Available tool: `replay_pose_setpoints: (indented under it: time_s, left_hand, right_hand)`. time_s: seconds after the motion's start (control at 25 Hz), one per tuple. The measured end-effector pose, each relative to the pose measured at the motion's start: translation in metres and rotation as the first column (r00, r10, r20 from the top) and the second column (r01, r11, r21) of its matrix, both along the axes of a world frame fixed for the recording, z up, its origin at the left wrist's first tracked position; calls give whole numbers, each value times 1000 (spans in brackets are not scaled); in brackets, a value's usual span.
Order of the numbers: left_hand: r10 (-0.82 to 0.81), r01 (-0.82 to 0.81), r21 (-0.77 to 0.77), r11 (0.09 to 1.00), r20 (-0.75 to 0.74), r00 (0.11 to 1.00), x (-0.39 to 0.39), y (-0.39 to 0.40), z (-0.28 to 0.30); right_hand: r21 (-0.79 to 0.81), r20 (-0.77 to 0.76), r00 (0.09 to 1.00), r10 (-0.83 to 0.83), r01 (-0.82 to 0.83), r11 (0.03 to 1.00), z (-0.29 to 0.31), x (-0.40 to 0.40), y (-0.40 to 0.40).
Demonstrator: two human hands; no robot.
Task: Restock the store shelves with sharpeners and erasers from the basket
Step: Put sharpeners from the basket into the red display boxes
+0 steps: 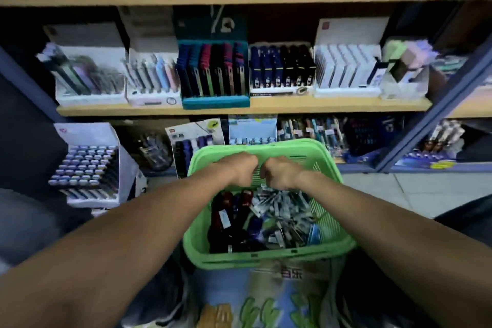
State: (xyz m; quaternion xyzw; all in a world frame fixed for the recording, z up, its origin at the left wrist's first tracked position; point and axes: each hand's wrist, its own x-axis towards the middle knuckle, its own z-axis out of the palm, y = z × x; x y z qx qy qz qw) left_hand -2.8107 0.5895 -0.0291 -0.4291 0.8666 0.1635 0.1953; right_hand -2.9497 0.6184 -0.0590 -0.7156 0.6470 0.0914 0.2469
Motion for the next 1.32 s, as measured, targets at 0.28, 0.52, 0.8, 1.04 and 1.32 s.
replay_pose_setpoints:
  time_s: [0.28,0.52,0.8,1.04,1.32]
  left_hand:
    - [82,-101,136,986,141,987,29,-15,-114]
    - [154,-190,176,966,202,967,34,-17,-187]
    - [114,-102,-54,993,304,946,32,-12,-215]
    - [283,-282,80,956,-9,959,33,-27,-181]
    - [593,-333,574,748,-352,724,41,-46,-56]
  right_hand:
    - [116,75,991,114,-123,986,-110,25,-13]
    - [5,-57,964,261,-261,965,-178,43,-26]
    - [-88,-135,955,265,-278,957,-202,44,-21]
    - [97,352,935,-41,7,995,-165,16,-34]
    - [336,622,726,-293,90,938,-39,-41,-30]
